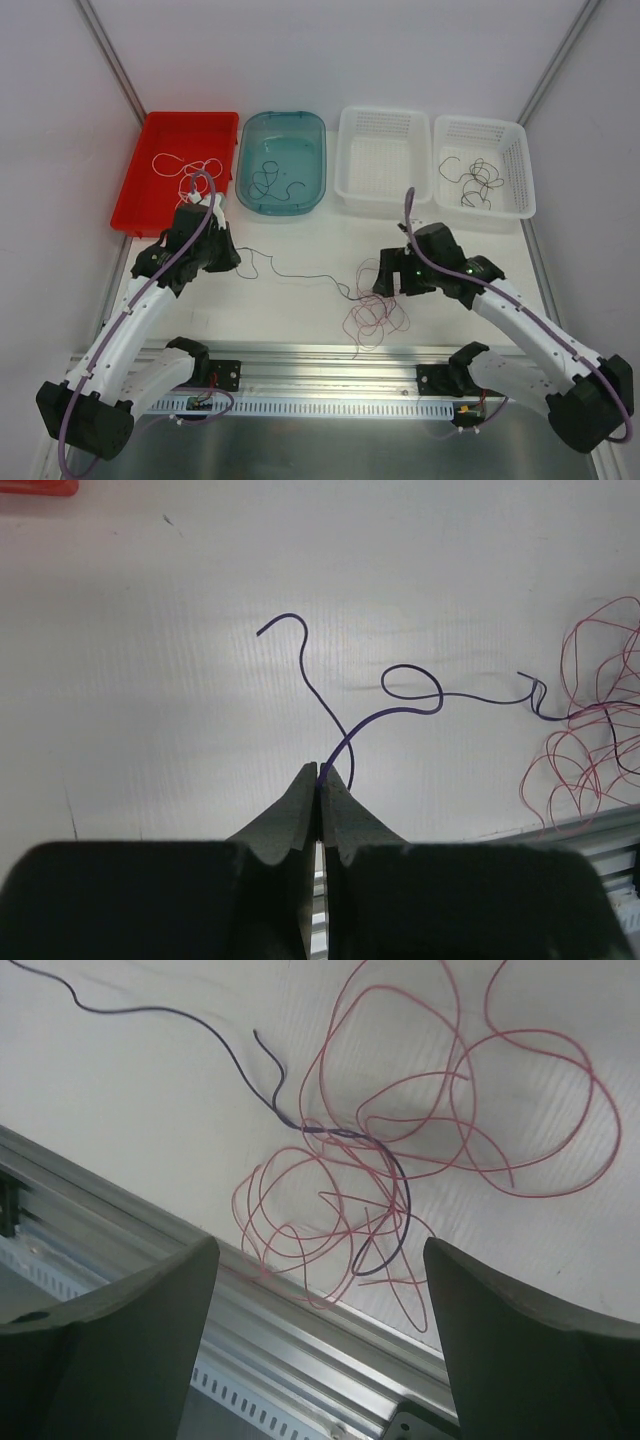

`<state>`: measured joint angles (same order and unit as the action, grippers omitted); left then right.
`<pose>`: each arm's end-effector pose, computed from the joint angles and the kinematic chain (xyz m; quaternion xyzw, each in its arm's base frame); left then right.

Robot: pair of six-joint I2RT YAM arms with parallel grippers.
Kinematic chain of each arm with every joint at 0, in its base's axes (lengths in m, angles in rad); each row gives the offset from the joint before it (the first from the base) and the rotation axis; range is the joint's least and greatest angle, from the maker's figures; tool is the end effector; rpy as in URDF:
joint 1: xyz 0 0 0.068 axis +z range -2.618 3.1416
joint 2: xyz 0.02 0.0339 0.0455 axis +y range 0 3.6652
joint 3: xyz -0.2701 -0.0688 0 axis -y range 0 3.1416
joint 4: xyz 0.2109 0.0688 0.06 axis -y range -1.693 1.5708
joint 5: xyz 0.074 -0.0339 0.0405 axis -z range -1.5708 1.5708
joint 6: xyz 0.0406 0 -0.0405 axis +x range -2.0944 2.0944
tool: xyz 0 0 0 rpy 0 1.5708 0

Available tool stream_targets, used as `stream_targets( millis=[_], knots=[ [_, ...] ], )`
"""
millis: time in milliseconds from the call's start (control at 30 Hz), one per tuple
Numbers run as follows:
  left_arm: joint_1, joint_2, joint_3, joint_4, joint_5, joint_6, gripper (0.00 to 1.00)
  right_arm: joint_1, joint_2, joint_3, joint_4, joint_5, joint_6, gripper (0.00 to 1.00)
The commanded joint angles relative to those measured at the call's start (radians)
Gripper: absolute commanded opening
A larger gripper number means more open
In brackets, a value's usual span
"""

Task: Untangle the cables

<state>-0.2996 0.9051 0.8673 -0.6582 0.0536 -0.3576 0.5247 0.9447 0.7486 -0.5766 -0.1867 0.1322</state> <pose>0.1466 -0.0476 0.3045 -0.0149 0.9055 -0.1596 0.3929 0.1363 0.0876 0.2706 -0.2144 0.8927 0.2061 0.3385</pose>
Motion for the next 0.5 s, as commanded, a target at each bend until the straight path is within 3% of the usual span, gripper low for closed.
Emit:
stream_targets(
  millis=[0,233,467],
  knots=[
    [0.004,-0.015,-0.004,0.028,0.023,-0.009,0.0,0.121,0.094,0.044,0.041,0.148,0.017,0.88],
    [0.004,-0.032,0.006,0.028,-0.015,0.006,0.0,0.277,0.377,0.116,0.061,0.32,-0.025,0.78],
    [0.004,-0.049,-0.005,0.028,-0.038,0.023,0.0,0.31,0.506,0.15,0.09,0.433,-0.046,0.54]
  ],
)
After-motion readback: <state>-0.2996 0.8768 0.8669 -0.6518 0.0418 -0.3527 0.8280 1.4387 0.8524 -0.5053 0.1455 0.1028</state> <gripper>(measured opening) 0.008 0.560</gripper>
